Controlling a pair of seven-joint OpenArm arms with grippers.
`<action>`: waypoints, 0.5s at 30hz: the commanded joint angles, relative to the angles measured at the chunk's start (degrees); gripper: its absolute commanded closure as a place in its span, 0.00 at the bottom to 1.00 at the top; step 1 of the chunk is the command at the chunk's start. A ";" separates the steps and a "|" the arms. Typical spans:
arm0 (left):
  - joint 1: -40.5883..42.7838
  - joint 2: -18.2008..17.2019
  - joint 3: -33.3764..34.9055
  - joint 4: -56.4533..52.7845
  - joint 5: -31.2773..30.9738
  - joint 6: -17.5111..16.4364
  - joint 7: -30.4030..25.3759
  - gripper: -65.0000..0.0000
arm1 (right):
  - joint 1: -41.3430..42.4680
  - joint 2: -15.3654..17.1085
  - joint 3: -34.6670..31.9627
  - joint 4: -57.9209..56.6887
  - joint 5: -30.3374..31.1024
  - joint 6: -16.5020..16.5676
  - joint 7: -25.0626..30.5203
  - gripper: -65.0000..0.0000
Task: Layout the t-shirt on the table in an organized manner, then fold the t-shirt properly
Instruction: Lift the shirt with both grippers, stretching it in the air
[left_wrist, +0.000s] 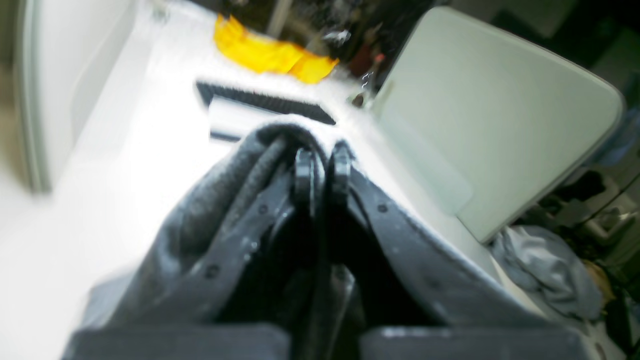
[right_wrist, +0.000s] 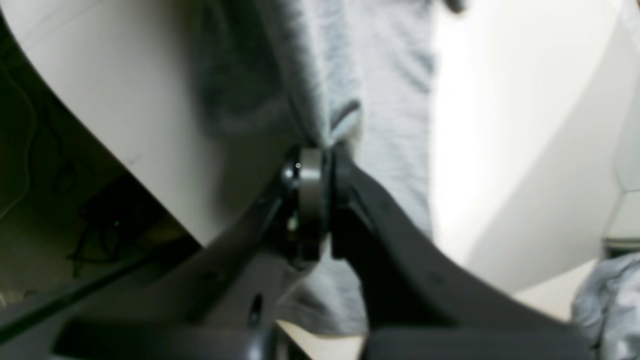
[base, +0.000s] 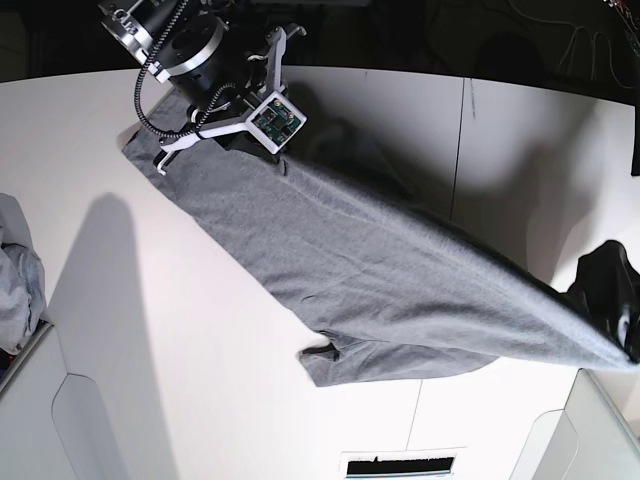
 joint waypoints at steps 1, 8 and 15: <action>-2.99 -1.75 -0.04 1.55 -1.66 -0.65 -2.40 1.00 | -0.24 -0.02 0.20 2.40 -1.51 -0.44 0.76 1.00; -14.95 -2.36 6.54 1.60 0.24 -0.65 -2.38 1.00 | -0.46 -0.28 1.55 2.51 -2.99 -0.09 0.37 1.00; -16.39 -2.19 5.33 1.60 0.15 -0.65 -2.91 1.00 | 1.05 -0.31 0.76 2.51 4.96 6.03 1.03 1.00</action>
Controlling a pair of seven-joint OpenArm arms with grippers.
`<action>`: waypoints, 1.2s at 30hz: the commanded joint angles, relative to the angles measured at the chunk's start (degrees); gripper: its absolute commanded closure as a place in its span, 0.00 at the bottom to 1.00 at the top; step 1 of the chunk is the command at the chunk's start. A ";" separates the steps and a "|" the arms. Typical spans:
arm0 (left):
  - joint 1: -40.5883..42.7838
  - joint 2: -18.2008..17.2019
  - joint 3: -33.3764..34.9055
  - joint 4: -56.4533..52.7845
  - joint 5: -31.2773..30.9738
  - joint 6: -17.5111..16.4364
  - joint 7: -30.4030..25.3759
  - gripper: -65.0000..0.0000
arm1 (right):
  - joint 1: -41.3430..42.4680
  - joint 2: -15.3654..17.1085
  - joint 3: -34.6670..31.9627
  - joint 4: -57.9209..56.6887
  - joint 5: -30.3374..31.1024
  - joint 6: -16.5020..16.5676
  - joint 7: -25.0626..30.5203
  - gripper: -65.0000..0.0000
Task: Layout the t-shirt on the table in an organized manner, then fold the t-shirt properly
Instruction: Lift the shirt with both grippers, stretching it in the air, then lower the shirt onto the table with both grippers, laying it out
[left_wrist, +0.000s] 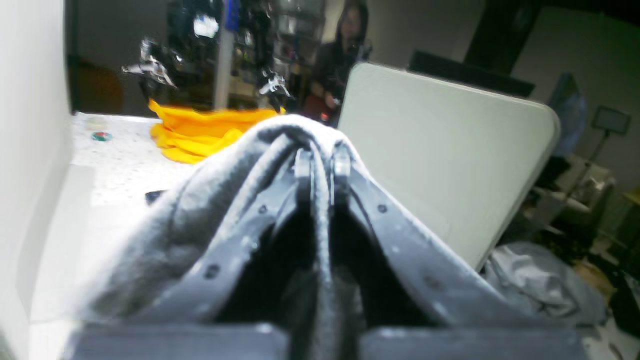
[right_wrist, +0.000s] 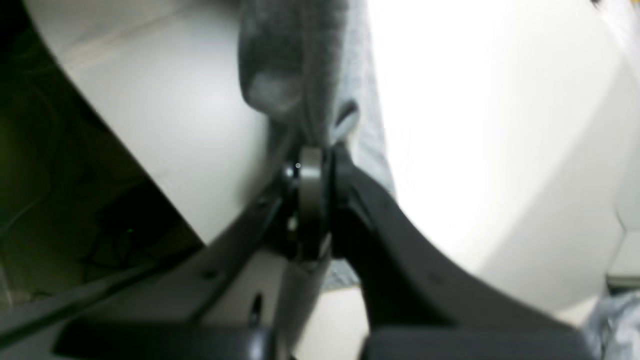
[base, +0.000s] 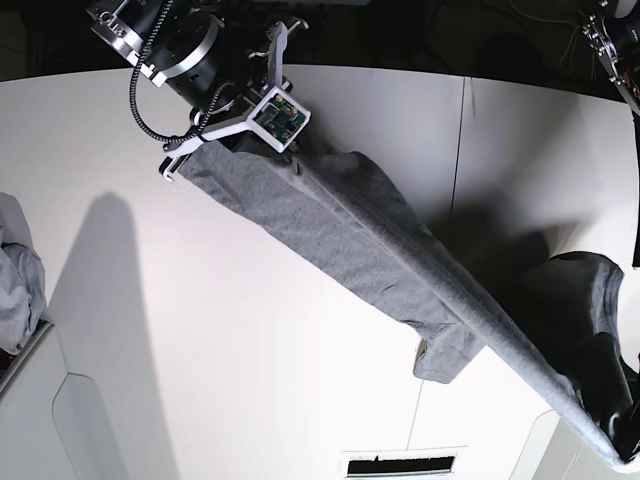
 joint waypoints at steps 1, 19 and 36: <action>-0.57 -1.33 -1.53 0.87 -2.08 -0.10 -2.49 1.00 | 0.15 -0.07 -0.42 1.14 0.48 0.72 0.96 1.00; -17.18 12.00 27.71 -8.15 20.20 2.86 -14.62 1.00 | 1.99 -3.48 8.85 1.14 -9.60 -9.81 -0.15 1.00; -28.70 31.56 49.07 -41.79 34.45 2.80 -21.07 0.42 | 1.20 -3.48 37.51 -1.03 -3.23 -15.80 -0.17 0.31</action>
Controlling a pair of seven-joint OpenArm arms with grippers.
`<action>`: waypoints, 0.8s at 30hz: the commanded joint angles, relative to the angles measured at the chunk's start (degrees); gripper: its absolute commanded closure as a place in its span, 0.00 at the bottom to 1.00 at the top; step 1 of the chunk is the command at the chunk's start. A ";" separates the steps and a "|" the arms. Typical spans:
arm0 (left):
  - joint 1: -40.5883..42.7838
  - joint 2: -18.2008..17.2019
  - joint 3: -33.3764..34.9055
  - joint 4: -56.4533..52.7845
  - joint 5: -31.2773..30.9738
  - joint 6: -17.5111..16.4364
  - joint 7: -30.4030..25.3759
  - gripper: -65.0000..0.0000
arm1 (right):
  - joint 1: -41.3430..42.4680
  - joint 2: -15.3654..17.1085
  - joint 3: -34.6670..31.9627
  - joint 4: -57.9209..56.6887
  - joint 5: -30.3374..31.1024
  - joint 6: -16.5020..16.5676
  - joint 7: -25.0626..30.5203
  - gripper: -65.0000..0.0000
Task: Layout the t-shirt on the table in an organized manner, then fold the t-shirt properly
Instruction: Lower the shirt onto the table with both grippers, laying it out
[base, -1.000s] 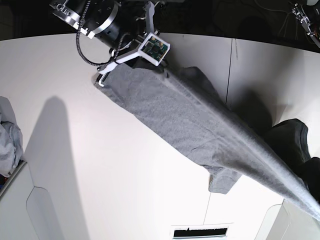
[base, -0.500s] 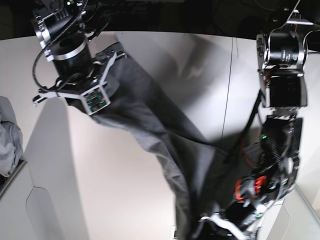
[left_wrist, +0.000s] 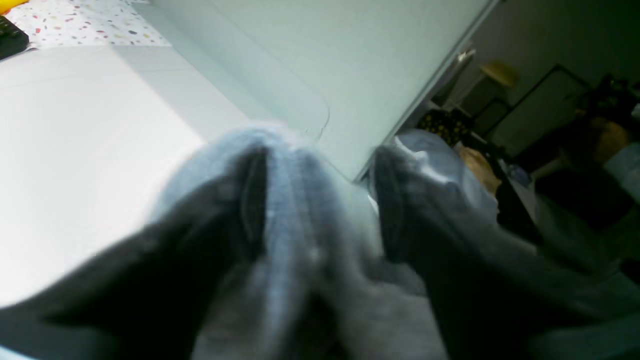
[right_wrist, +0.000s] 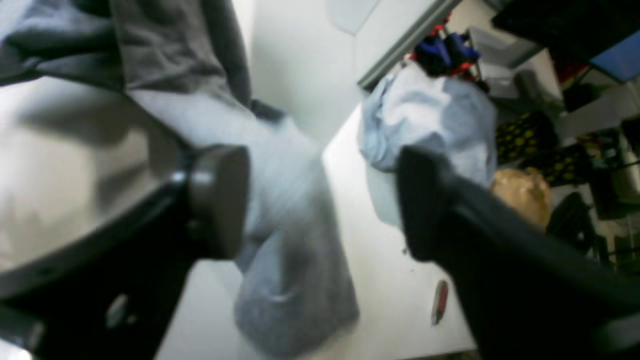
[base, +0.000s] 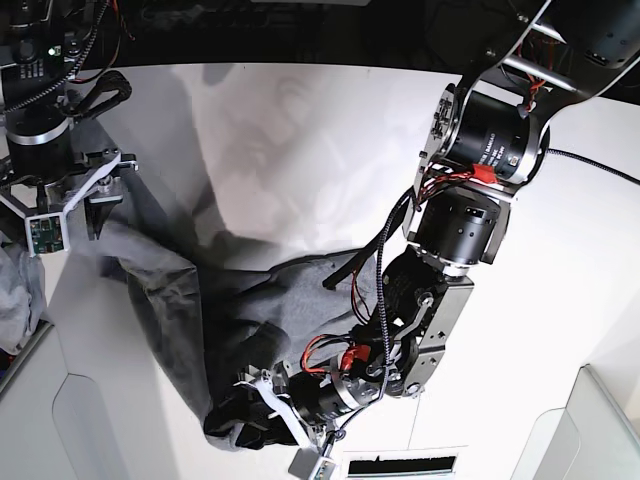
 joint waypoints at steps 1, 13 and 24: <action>-1.99 0.46 0.50 0.98 -1.31 -0.66 -0.72 0.42 | 0.50 0.33 0.37 0.66 -1.68 -2.40 1.51 0.31; -2.08 1.75 3.85 0.98 -11.80 -3.55 7.15 0.42 | 0.46 -0.70 0.15 -0.09 -1.64 -7.41 0.98 0.31; -2.10 -0.61 7.37 1.16 -9.33 -3.55 12.81 0.43 | 0.31 -2.23 0.13 -5.75 1.01 -5.09 0.96 0.31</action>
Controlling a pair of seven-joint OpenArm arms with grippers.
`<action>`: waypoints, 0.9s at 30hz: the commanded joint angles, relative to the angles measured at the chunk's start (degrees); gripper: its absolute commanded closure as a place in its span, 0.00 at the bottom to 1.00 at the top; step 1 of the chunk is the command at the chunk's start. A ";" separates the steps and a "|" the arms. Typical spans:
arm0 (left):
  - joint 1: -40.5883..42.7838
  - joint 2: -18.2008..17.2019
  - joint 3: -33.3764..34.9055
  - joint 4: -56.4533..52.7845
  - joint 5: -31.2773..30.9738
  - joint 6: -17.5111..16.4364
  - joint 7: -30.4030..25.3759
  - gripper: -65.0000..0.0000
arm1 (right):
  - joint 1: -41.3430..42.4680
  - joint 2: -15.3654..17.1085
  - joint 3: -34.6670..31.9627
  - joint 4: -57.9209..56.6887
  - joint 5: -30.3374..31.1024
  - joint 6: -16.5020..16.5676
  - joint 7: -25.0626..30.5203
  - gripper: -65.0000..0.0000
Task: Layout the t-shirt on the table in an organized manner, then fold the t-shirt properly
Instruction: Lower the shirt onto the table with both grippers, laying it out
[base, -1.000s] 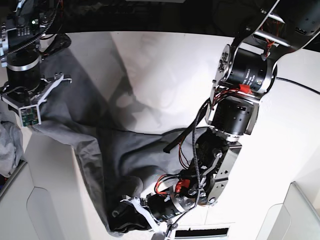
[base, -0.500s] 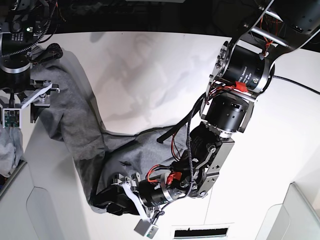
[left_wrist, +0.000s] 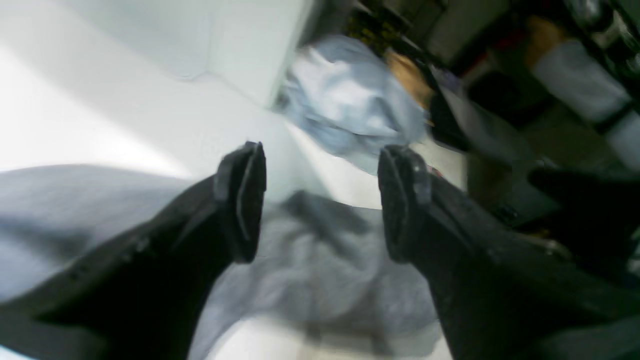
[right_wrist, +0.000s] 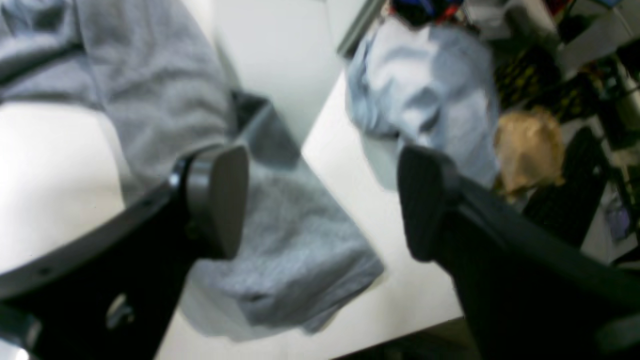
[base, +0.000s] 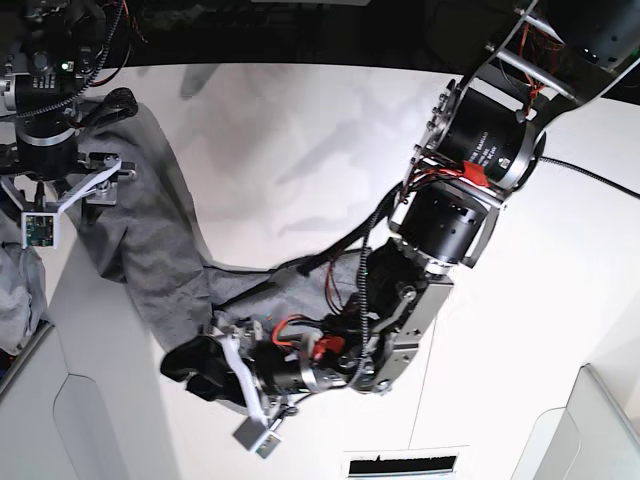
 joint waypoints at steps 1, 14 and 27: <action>-1.62 -1.44 -1.09 0.87 -0.90 -0.54 0.31 0.43 | 0.13 0.31 0.02 -1.20 1.49 1.77 0.92 0.31; 11.13 -16.24 -3.34 0.85 12.11 1.81 -10.14 0.43 | 0.04 -0.59 -5.33 -13.64 3.76 5.03 1.68 0.31; 13.97 -12.20 -3.32 0.81 12.87 6.36 -12.83 1.00 | 0.48 -1.29 -5.22 -23.96 -6.08 -4.63 4.63 0.46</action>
